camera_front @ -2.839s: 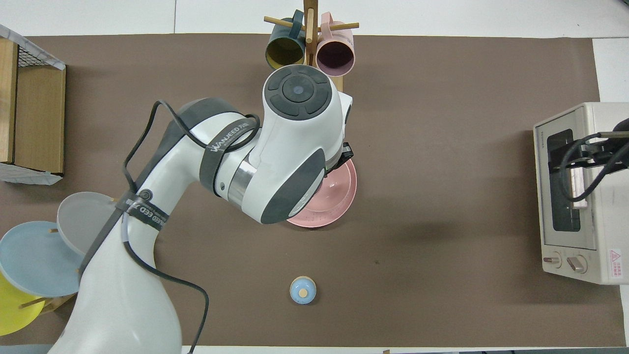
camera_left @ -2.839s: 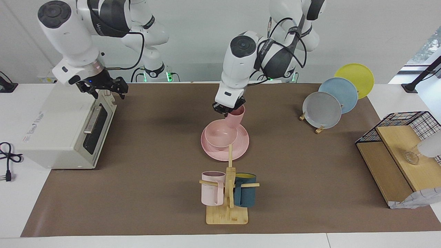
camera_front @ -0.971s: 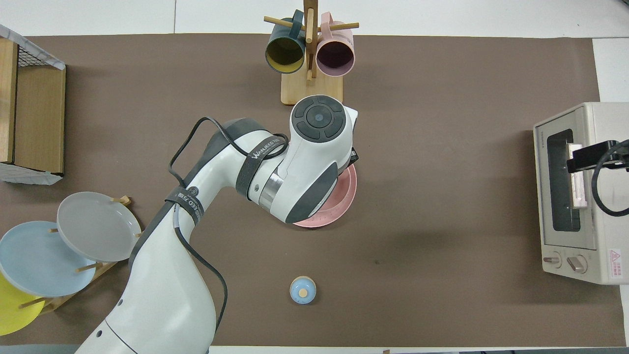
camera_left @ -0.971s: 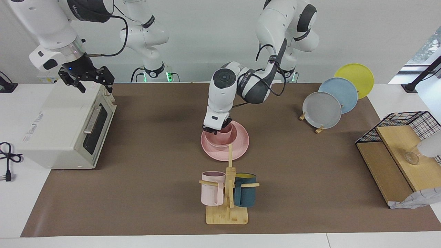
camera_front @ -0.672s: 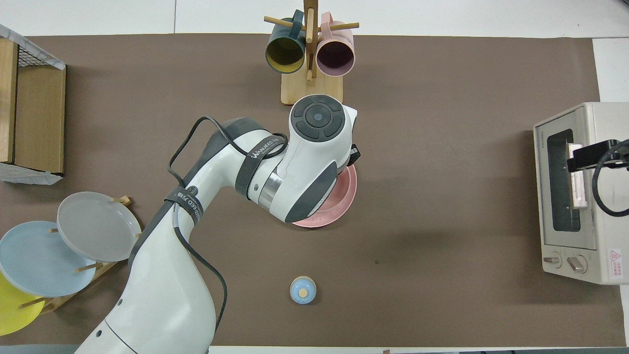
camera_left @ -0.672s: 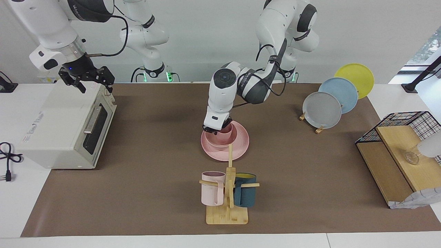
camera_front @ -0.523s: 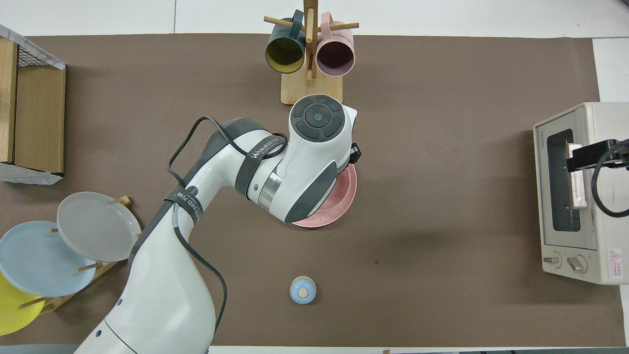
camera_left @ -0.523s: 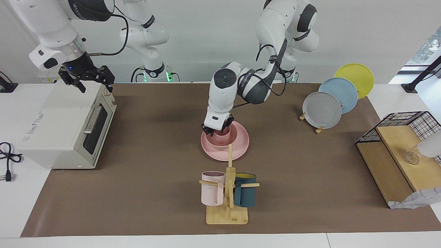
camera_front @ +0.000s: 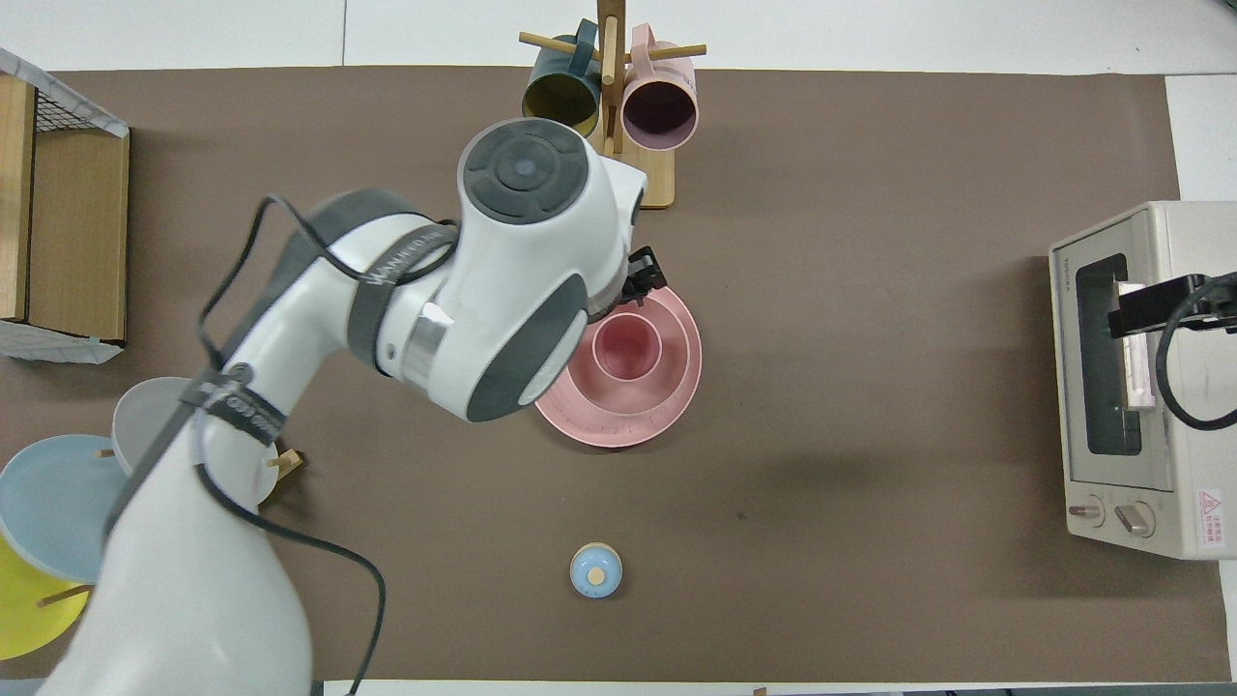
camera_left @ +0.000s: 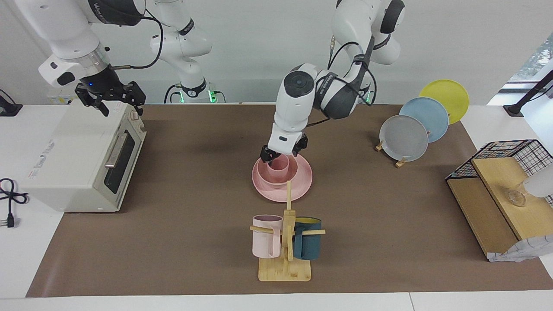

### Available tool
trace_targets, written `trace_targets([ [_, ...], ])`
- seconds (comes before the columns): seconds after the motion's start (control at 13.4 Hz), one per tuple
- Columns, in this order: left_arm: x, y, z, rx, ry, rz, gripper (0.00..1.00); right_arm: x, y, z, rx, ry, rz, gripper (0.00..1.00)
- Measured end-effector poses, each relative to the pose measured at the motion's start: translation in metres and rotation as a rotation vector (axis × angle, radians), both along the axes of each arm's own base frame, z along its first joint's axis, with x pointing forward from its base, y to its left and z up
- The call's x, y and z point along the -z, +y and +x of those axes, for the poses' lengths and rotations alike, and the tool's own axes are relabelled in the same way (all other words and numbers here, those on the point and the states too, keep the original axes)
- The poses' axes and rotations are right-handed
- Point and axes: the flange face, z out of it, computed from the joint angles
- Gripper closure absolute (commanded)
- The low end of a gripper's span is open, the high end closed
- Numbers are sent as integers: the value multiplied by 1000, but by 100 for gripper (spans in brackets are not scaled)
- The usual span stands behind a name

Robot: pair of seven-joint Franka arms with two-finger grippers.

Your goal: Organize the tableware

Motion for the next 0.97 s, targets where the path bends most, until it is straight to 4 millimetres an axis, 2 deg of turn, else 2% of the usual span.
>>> trace_targets([
  [0.15, -45, 62, 16, 13, -13, -7, 0, 0, 3, 0, -5, 0, 0, 0],
  [0.3, -76, 132, 32, 47, -18, -9, 0, 0, 3, 0, -5, 0, 0, 0],
  [0.52, -101, 246, 50, 164, -19, -15, 0, 0, 3, 0, -5, 0, 0, 0],
  [0.6, -104, 275, 52, 202, -19, -19, 0, 0, 3, 0, -5, 0, 0, 0],
  [0.67, -103, 297, 50, 230, -15, -22, 0, 0, 3, 0, -5, 0, 0, 0],
  [0.75, -99, 310, 45, 252, -8, -24, 0, 0, 3, 0, -5, 0, 0, 0],
  [0.97, -90, 317, 28, 301, -20, -18, 0, 0, 3, 0, -5, 0, 0, 0],
])
